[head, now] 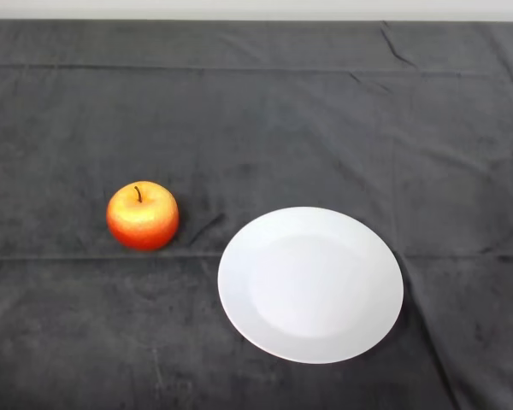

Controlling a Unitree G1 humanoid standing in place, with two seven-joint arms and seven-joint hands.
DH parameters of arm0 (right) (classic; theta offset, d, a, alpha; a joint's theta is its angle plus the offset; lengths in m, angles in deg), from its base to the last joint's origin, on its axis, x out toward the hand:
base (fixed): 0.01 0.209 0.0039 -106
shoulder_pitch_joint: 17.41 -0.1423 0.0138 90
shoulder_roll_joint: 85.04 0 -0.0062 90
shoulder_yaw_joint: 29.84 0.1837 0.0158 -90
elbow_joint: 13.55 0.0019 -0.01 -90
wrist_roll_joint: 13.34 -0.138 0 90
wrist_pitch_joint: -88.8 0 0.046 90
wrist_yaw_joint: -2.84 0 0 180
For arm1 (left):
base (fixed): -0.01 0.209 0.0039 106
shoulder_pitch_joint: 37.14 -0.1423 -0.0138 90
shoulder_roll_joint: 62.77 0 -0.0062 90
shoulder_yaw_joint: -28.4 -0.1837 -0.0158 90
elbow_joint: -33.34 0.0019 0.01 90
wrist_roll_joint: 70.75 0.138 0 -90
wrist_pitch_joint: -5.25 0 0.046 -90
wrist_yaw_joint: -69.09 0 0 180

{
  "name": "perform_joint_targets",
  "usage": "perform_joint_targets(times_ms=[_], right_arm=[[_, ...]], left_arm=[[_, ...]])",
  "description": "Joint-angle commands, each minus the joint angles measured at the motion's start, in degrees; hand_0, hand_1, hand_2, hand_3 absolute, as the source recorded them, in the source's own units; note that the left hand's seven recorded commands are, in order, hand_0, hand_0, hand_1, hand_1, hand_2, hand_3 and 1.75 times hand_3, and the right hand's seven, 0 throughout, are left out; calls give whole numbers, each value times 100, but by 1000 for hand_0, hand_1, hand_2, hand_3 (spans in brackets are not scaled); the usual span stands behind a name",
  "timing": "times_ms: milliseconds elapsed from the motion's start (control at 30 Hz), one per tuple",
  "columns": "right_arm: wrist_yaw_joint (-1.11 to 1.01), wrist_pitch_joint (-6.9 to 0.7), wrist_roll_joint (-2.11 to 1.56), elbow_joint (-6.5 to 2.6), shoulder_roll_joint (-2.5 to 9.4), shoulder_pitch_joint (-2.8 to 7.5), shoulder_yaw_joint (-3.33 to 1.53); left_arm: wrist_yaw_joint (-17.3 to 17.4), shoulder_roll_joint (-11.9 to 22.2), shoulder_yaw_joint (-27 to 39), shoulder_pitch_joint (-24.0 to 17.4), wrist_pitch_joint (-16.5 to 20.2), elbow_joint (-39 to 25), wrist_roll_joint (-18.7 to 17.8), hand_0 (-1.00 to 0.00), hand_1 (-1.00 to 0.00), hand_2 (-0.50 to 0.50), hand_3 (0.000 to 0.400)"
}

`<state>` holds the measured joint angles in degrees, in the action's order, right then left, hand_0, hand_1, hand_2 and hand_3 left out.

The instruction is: Move the apple to the plate

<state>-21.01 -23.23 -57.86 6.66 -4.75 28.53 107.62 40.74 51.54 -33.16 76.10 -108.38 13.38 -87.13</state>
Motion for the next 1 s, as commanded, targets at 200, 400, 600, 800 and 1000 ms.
perform_joint_targets(times_ms=[200, 400, 600, 800, 1000], right_arm=[[-28, 3, -125, -19, -191, -308, 13], [-28, 3, -124, -19, -190, -308, 14], [-28, 3, -124, -18, -190, -308, 14], [-28, 3, -123, -17, -189, -307, 14], [-28, 3, -123, -16, -189, -307, 14]], left_arm=[[33, 89, 183, 39, 94, -192, 200, 0, 0, 0, 0], [5, 69, 128, 87, 108, -199, 273, 0, 0, 0, 0], [-17, 40, 36, 139, 108, -212, 380, 0, 0, 0, 0], [-26, -5, -74, 215, 106, -226, 497, 0, 0, 0, 0], [-19, -82, -196, 311, 90, -242, 615, 0, 0, 0, 0]])
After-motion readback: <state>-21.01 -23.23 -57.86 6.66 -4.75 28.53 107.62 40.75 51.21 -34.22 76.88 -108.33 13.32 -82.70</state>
